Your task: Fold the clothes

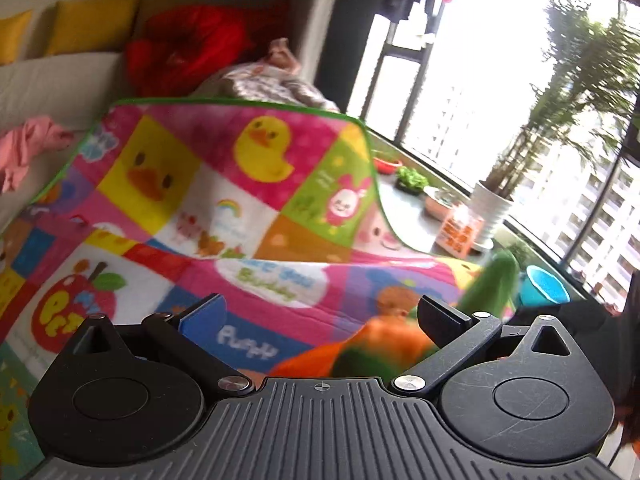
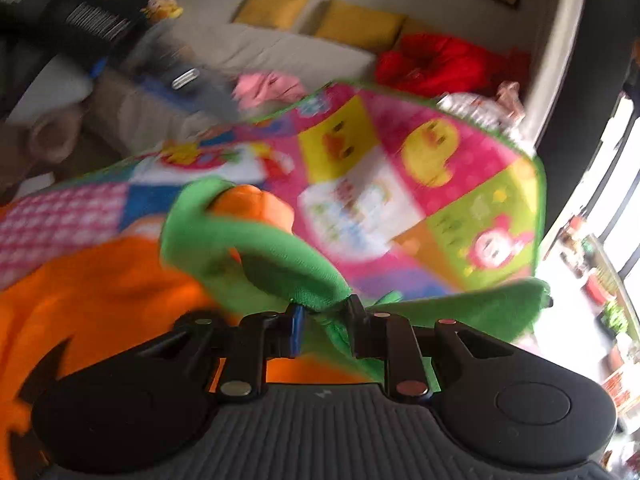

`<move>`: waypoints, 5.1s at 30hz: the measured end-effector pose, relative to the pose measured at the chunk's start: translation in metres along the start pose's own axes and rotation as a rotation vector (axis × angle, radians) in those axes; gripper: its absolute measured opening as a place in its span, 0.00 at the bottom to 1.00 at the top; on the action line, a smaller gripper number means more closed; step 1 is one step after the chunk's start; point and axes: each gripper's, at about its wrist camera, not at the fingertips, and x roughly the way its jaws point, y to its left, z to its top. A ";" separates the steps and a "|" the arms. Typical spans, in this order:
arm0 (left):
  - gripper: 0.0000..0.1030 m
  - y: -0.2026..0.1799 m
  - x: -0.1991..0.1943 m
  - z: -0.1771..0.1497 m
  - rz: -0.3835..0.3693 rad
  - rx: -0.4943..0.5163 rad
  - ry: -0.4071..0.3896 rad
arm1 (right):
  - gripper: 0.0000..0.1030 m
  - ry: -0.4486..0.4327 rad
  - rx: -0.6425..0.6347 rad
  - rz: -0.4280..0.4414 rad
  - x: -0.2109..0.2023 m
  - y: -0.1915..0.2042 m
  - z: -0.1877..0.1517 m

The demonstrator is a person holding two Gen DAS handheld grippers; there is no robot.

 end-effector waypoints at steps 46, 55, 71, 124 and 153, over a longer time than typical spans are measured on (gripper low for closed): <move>0.79 0.065 0.059 -0.047 -0.202 -0.321 0.322 | 0.64 -0.010 0.760 0.084 -0.015 -0.128 -0.078; 0.79 0.071 0.108 -0.054 -0.211 -0.417 0.371 | 0.48 0.111 0.892 0.151 0.052 -0.150 -0.080; 0.19 0.042 0.076 0.008 -0.200 -0.182 0.109 | 0.09 -0.123 0.660 0.027 0.012 -0.155 -0.015; 0.34 0.010 -0.041 -0.084 -0.148 -0.054 0.147 | 0.54 -0.051 0.559 -0.146 -0.098 -0.041 -0.093; 0.73 -0.008 0.054 -0.094 -0.176 -0.093 0.273 | 0.67 0.043 0.518 0.014 -0.015 -0.031 -0.093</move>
